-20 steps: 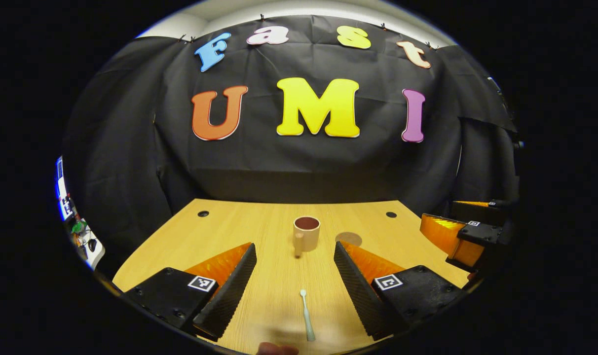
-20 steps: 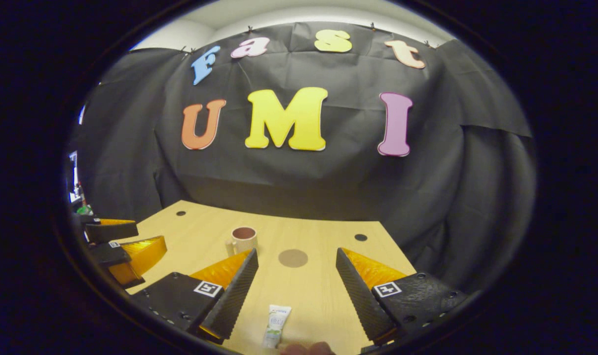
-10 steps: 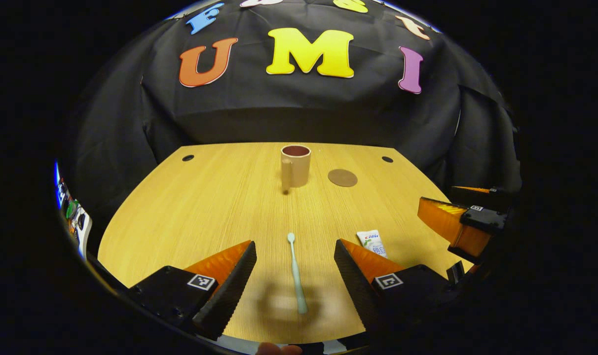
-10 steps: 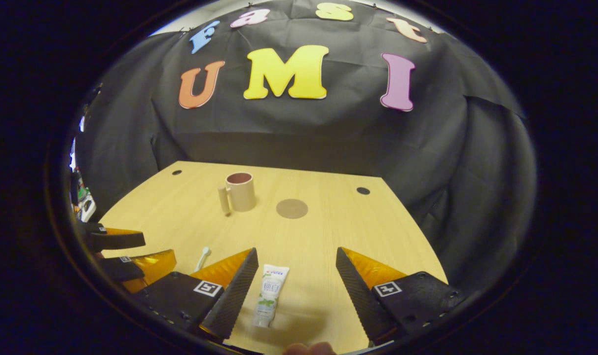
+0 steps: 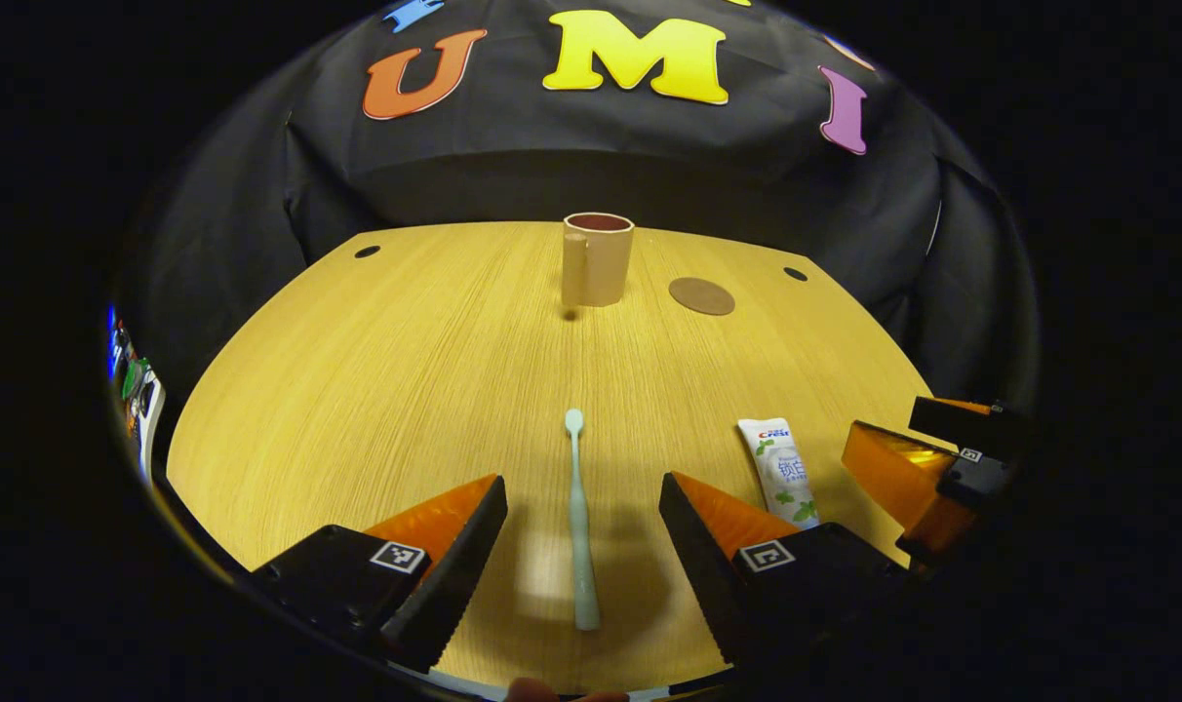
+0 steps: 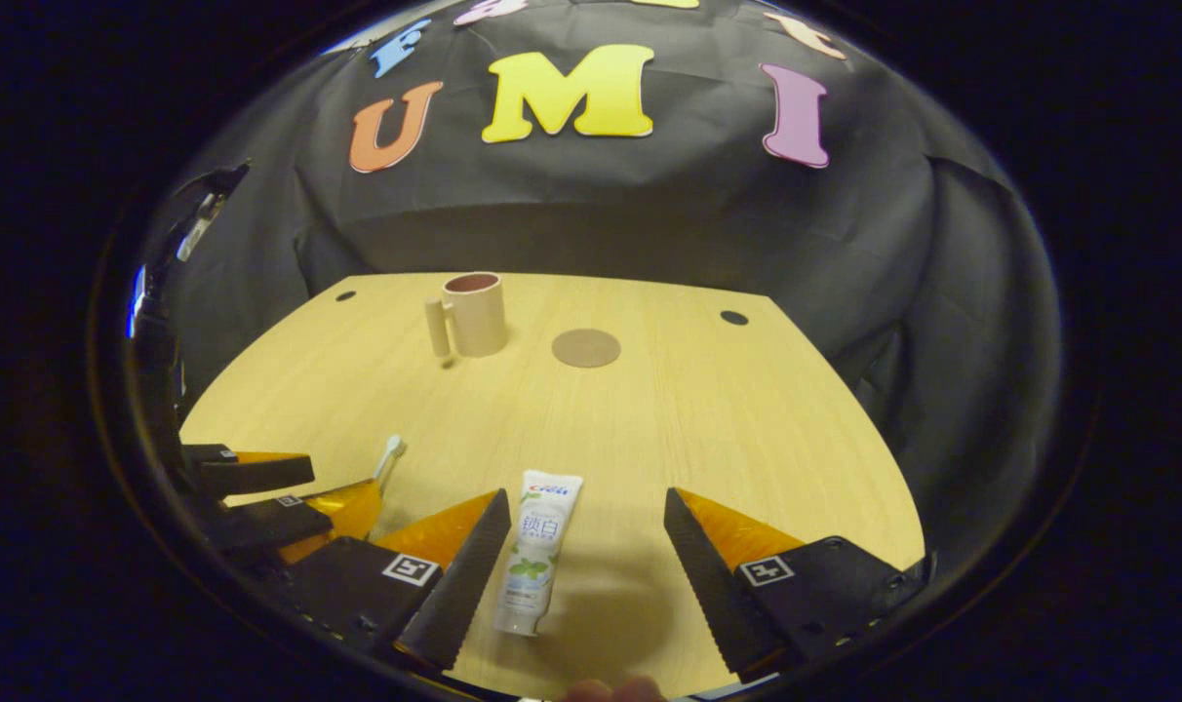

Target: Put the toothbrush and toothpaste on the desktop into the cup, then pick up the cup and place it on the coaster on the desktop.

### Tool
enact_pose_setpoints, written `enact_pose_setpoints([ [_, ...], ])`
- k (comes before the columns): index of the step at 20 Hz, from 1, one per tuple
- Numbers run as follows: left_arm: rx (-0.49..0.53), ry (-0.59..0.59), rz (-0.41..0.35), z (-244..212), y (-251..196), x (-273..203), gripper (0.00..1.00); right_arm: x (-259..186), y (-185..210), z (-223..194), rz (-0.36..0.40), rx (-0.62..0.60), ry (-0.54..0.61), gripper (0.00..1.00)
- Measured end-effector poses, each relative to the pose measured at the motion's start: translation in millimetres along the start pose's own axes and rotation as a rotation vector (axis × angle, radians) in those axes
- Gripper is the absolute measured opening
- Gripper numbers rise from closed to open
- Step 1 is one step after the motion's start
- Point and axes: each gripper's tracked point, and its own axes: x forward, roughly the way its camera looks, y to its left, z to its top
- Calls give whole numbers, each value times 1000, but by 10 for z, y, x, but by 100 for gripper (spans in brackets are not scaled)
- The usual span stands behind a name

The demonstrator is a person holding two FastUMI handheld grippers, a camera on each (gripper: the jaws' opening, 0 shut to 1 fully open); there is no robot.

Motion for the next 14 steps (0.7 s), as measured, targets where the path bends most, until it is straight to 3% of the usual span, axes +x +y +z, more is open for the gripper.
enact_pose_setpoints([
  [14, 27, 41, 32, -102, 41, 423, 75, 92, -127, -101, -10, 17, 30, 96],
])
